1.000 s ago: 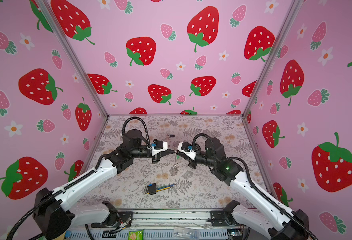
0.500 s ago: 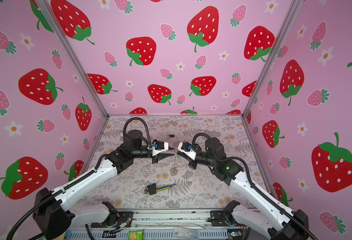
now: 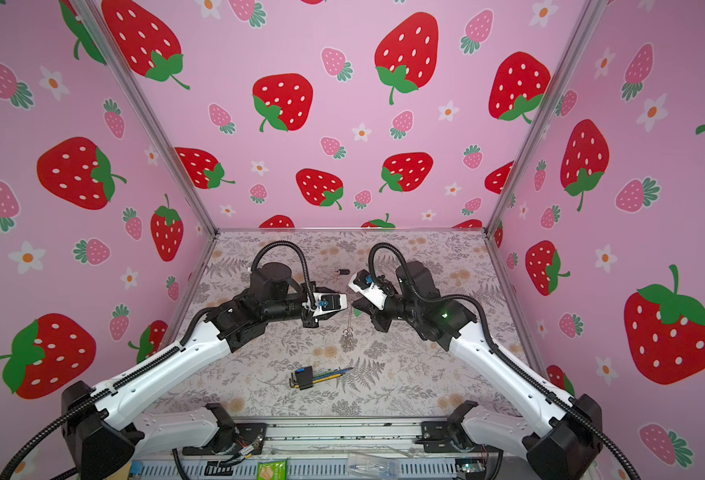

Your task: Put the keys on the keyring

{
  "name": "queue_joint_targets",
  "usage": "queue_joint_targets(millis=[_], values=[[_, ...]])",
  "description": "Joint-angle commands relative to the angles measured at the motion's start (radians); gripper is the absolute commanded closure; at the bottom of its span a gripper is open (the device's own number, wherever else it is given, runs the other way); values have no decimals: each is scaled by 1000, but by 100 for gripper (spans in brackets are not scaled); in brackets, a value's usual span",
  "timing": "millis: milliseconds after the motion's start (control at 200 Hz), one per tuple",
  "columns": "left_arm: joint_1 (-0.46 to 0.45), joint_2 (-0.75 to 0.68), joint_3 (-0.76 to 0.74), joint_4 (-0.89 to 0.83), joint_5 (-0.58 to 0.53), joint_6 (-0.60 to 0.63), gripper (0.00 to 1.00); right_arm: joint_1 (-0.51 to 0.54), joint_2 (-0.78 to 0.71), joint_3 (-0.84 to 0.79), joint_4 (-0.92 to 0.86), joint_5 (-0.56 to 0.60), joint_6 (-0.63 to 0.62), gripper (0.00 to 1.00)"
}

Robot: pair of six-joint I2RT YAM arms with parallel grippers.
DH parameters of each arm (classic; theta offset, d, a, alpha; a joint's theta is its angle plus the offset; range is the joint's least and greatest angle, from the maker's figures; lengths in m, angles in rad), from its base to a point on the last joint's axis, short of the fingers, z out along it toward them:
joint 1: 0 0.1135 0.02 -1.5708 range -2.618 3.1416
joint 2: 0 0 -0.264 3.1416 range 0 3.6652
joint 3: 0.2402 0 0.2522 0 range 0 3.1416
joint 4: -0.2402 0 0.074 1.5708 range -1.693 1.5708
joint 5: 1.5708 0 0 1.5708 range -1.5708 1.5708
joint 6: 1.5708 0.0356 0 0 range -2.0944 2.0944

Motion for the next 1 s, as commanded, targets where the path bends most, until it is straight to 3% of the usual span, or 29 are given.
queue_joint_targets(millis=[0, 715, 996], values=[[-11, 6, 48, -39, -45, 65, 68, -2, 13, 49, -64, 3, 19, 97], [-54, 75, 111, -58, -74, 99, 76, 1, 8, 38, -61, -29, 8, 97], [-55, 94, 126, -67, -66, 99, 83, 2, 8, 40, -64, -30, -8, 96]])
